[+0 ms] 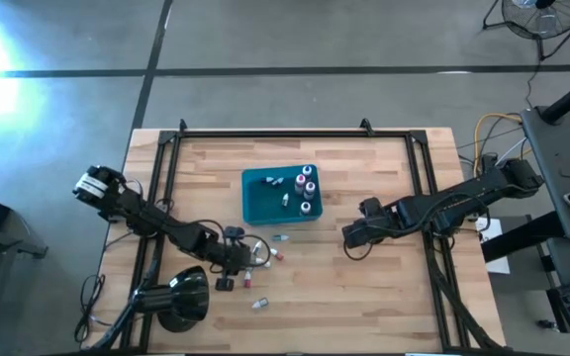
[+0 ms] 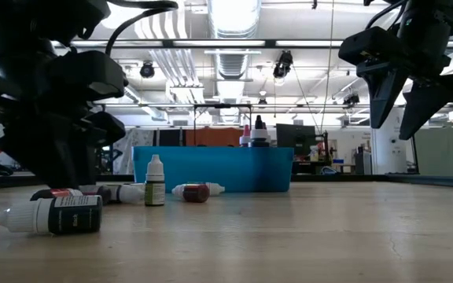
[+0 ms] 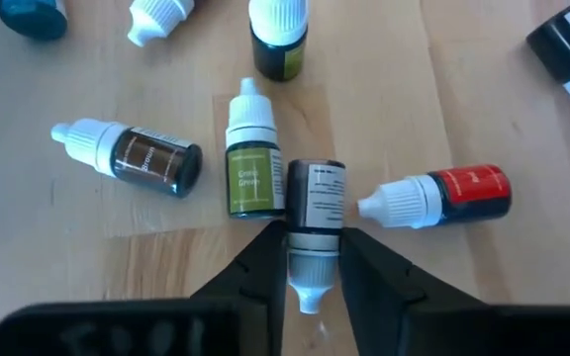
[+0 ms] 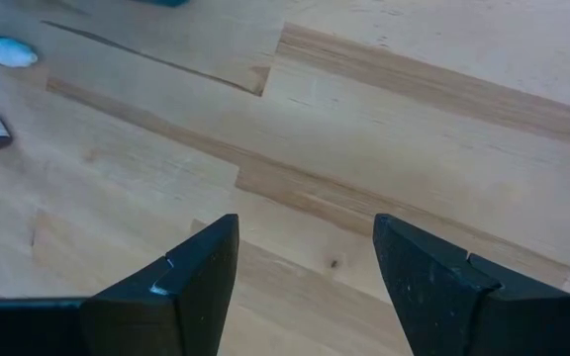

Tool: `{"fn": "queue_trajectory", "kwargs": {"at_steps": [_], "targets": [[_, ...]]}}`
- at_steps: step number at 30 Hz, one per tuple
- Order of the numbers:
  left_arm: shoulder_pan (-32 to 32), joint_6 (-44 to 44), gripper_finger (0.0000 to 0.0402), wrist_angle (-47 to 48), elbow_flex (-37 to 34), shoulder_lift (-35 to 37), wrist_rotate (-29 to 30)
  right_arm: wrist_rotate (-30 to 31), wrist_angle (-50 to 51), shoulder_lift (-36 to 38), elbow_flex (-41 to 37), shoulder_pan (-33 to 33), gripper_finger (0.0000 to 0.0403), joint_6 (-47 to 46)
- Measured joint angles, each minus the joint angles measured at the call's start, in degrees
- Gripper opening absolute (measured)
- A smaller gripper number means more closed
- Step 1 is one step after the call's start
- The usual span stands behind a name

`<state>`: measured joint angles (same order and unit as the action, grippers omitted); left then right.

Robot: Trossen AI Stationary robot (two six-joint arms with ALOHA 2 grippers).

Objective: Pick & Place food coloring
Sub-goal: Put the small red food coloring bottle into the blue bin

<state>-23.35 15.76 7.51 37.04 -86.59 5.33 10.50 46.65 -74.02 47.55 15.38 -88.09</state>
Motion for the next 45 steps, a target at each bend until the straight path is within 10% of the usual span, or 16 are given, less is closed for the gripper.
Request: {"fn": "queue_trajectory", "kwargs": {"at_steps": [8,19,26,35,41,45], "targets": [[0.0,4.3,0.0044,8.5,2.8,4.4,4.9,0.2,0.3,0.0,0.0,0.0,0.0228,0.0],[6.4,-7.1,0.0044,6.0,8.1,11.9,36.5,1.4,1.4,0.0,0.0,0.0,0.0228,0.2],[17.7,-3.3,0.0083,-0.8,9.2,7.8,29.7,1.5,1.5,0.0,0.0,0.0,0.0228,0.2],[15.0,-4.8,0.0173,13.8,14.2,9.2,28.3,1.5,1.5,0.0,0.0,0.0,0.0228,1.5],[10.6,-7.2,0.0178,19.7,13.0,12.1,2.8,1.7,1.4,0.0,0.0,0.0,0.0228,3.6],[8.3,11.3,0.0179,20.9,12.1,11.1,-5.6,1.7,1.4,0.0,-0.1,0.0,0.0228,3.5]]}}
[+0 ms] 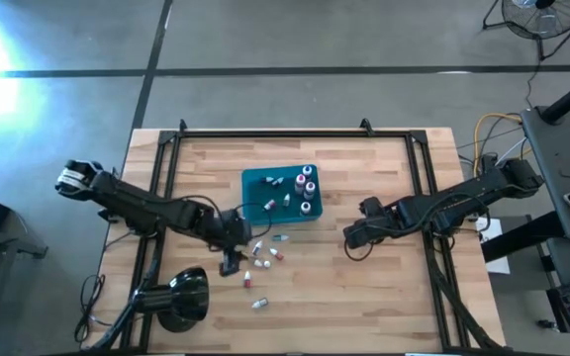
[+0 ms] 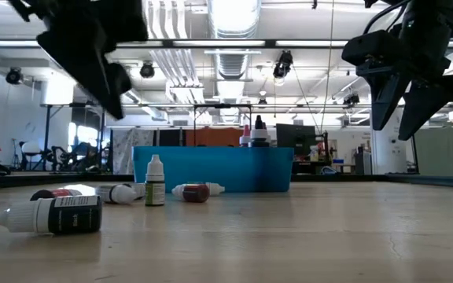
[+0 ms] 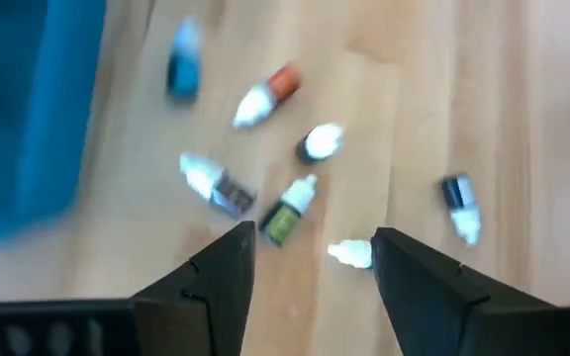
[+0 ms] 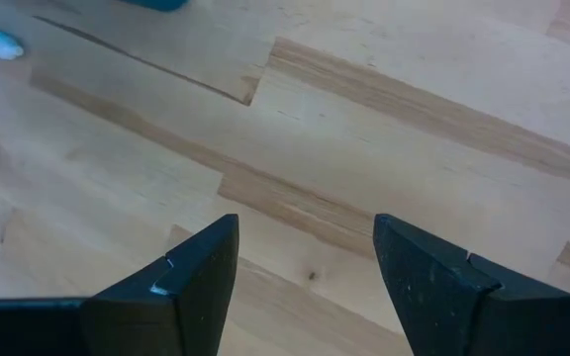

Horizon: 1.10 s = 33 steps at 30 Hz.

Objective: Pick & Place food coloring
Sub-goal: Put the small red food coloring bottle into the blue bin

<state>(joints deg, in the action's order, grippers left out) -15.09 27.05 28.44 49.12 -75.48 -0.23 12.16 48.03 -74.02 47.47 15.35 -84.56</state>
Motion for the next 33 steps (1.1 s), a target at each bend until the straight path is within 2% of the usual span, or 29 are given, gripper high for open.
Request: {"fn": "queue_trajectory", "kwargs": {"at_steps": [6,9,12,23,33], "targets": [[-0.4,29.0,0.0178,2.7,-0.7,-3.4,-1.4,0.0,-0.1,0.0,-1.2,0.0,0.0228,-2.8],[-0.5,39.1,0.0177,3.1,-0.7,-5.0,-4.4,-0.1,-0.3,0.0,-1.8,0.0,0.0228,-4.3],[-1.4,42.3,0.0176,2.9,-0.7,-6.6,-6.6,-0.2,-0.4,0.0,-1.9,0.0,0.0228,-5.3],[-6.8,49.9,0.0176,-4.0,-0.7,-12.4,-6.8,-0.3,-0.4,0.0,-2.0,0.0,0.0228,-5.5],[-6.6,65.7,0.0176,-5.3,-0.6,-16.7,-6.7,-0.1,-0.1,0.0,-5.1,-0.2,0.0228,-7.0]]}}
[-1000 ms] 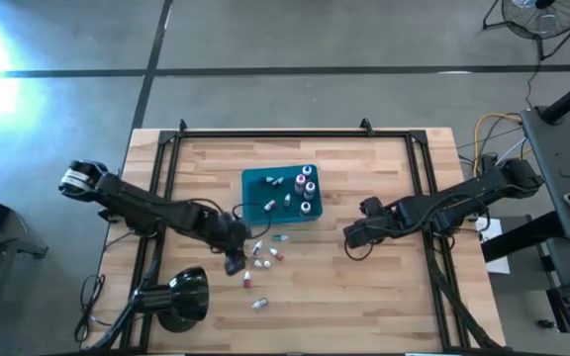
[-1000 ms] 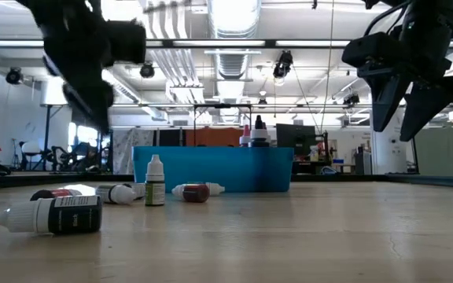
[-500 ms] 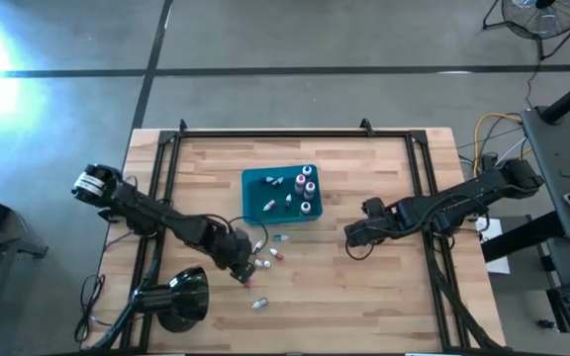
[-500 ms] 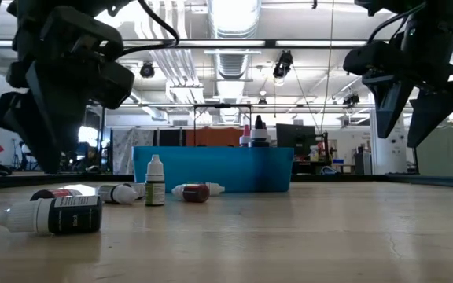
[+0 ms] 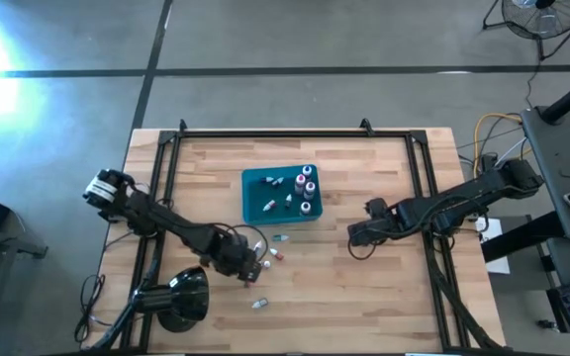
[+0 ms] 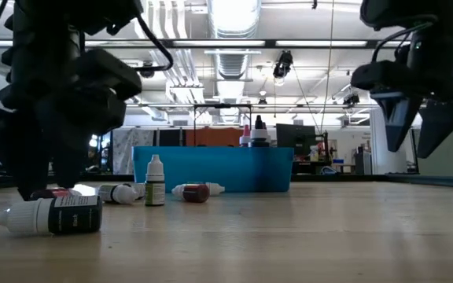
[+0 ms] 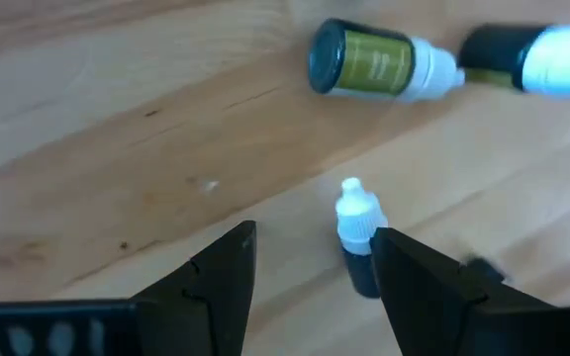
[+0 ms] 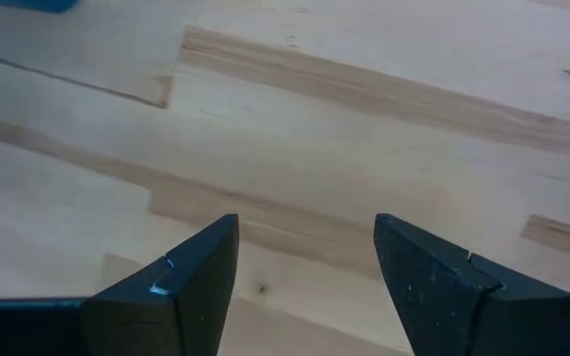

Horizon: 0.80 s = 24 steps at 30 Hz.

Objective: Pick & Place food coloring
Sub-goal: Put the small red food coloring bottle into the blue bin

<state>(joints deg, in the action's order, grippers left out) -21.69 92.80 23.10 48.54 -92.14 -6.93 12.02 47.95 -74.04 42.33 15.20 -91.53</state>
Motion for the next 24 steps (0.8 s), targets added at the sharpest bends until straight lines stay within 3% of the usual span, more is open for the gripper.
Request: {"fn": "queue_trajectory", "kwargs": {"at_steps": [7,17,21,24], "targets": [[0.3,6.3,0.0176,0.5,3.8,-3.3,0.2,0.1,-0.2,0.0,-3.9,0.0,0.0228,3.1],[0.4,5.9,0.0176,0.1,9.6,-7.4,0.2,-0.1,-0.5,0.0,-7.9,0.0,0.0228,5.3],[0.2,-0.7,0.0176,3.2,9.8,-7.3,0.6,-0.1,-0.9,0.0,-8.1,0.0,0.0228,6.6],[-0.6,-11.3,0.0176,5.1,10.2,-6.2,3.3,-0.1,-1.1,0.0,-8.2,0.0,0.0228,6.6]]}}
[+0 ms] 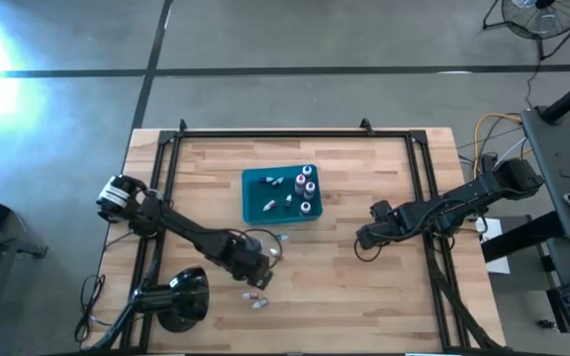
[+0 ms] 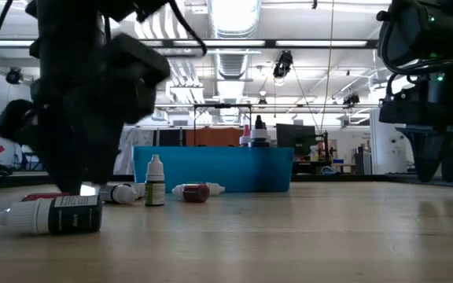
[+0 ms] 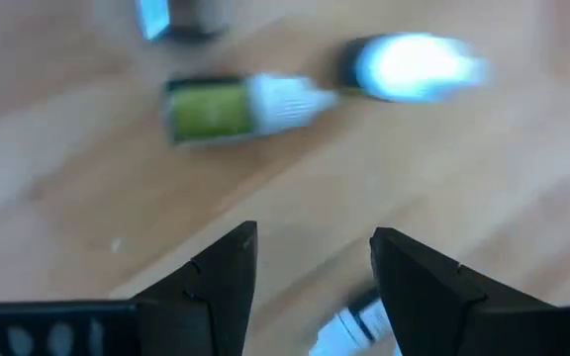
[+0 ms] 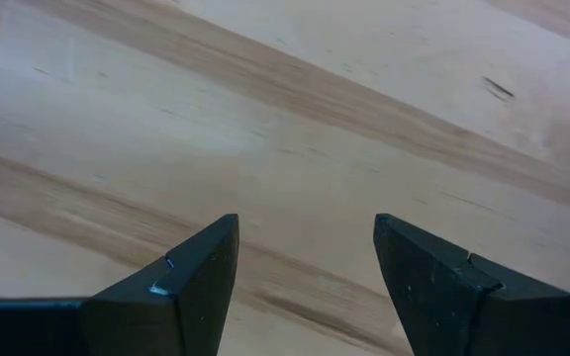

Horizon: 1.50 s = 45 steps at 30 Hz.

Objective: Pick & Place food coloring
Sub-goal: Put the small red food coloring bottle into the blue bin

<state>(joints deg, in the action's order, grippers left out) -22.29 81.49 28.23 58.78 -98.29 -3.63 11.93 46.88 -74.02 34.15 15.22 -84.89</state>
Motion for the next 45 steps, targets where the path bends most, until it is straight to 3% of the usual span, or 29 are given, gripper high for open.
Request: {"fn": "queue_trajectory", "kwargs": {"at_steps": [7,10,14,19,35,45], "targets": [[-5.8,-26.8,0.0176,-0.6,1.6,4.3,1.2,-0.5,-1.7,0.0,0.0,0.0,0.0228,-0.4],[-9.6,-34.4,0.0177,-1.5,1.5,4.3,1.4,-0.5,-2.9,0.0,0.0,0.0,0.0228,-0.5],[-12.6,-42.0,0.0177,-2.4,0.6,3.6,7.7,-0.4,-3.0,0.0,0.0,0.0,0.0228,-0.6],[-11.8,-43.0,0.0177,-2.4,-1.2,3.3,12.7,-0.4,-3.3,0.0,0.0,0.0,0.0228,-1.8],[-11.0,-46.1,0.0177,-9.4,-7.6,3.2,12.9,-0.4,-4.0,0.0,0.0,0.0,0.0228,-3.2],[-11.3,-52.9,0.0177,-12.1,-8.4,3.2,13.7,-0.4,-3.9,0.0,-0.2,0.0,0.0228,-3.2]]}}
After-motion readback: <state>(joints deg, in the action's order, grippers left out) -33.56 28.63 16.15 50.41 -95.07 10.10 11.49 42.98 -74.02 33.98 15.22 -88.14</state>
